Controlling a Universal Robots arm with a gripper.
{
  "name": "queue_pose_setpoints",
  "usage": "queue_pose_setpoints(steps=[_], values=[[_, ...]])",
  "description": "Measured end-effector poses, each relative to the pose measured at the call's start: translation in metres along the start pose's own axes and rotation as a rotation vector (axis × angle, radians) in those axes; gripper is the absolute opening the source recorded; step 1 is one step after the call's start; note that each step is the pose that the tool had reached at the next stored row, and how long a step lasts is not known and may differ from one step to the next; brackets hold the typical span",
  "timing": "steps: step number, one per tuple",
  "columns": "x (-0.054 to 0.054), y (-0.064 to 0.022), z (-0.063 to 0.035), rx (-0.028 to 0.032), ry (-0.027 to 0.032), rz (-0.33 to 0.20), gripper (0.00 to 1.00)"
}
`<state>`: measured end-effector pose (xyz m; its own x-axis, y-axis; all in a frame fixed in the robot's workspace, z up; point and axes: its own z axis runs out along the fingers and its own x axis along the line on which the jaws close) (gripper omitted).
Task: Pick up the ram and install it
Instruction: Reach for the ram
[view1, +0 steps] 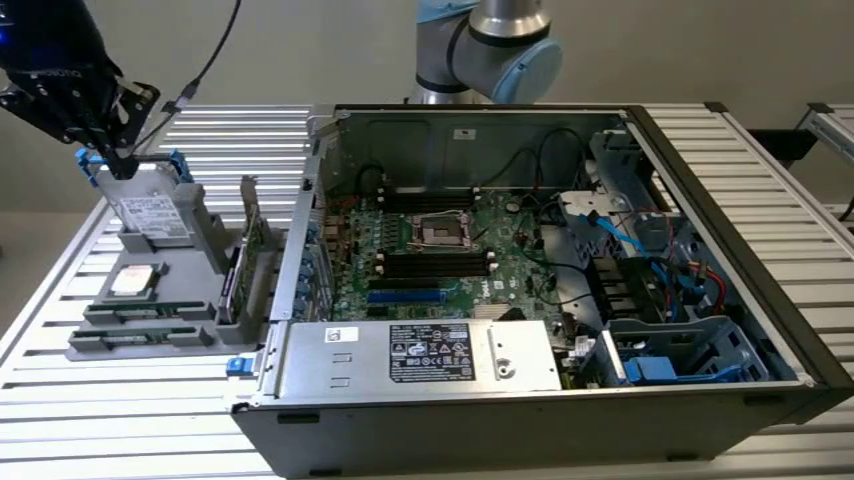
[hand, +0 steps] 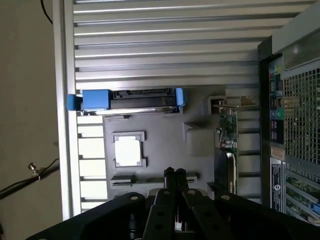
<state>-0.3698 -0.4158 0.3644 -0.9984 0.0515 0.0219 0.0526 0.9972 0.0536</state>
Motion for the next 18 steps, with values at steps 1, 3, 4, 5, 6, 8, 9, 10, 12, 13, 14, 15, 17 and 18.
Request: queue_pose_setpoints(steps=[1, 3, 4, 5, 6, 8, 9, 10, 12, 13, 14, 15, 17, 18], values=[[0.001, -0.0037, 0.0002, -0.0025, 0.0, 0.0, 0.1], [0.001, -0.0108, 0.0006, -0.0092, 0.0005, 0.0, 0.1], [0.002, -0.0144, 0.0009, -0.0132, 0.0007, 0.0, 0.1], [0.003, -0.0179, 0.0012, -0.0169, 0.0009, 0.0, 0.1], [0.003, -0.0216, 0.0014, -0.0207, 0.0011, 0.0, 0.1], [0.004, -0.0299, 0.0024, -0.0281, 0.0013, 0.0, 0.1], [0.004, -0.0339, 0.0031, -0.0314, 0.0015, -0.001, 0.1], [0.004, -0.0379, 0.0041, -0.0345, 0.0017, -0.001, 0.1], [0.004, -0.045, 0.0067, -0.039, 0.002, -0.001, 0.1], [0.004, -0.0463, 0.0083, -0.04, 0.0019, -0.001, 0.1], [0.005, -0.0468, 0.0096, -0.0402, 0.0019, -0.002, 0.1], [0.005, -0.0469, 0.0108, -0.0402, 0.002, -0.001, 0.1], [0.005, -0.047, 0.0113, -0.04, 0.0027, -0.002, 0.1], [0.005, -0.047, 0.0113, -0.04, 0.0027, -0.002, 0.1]])
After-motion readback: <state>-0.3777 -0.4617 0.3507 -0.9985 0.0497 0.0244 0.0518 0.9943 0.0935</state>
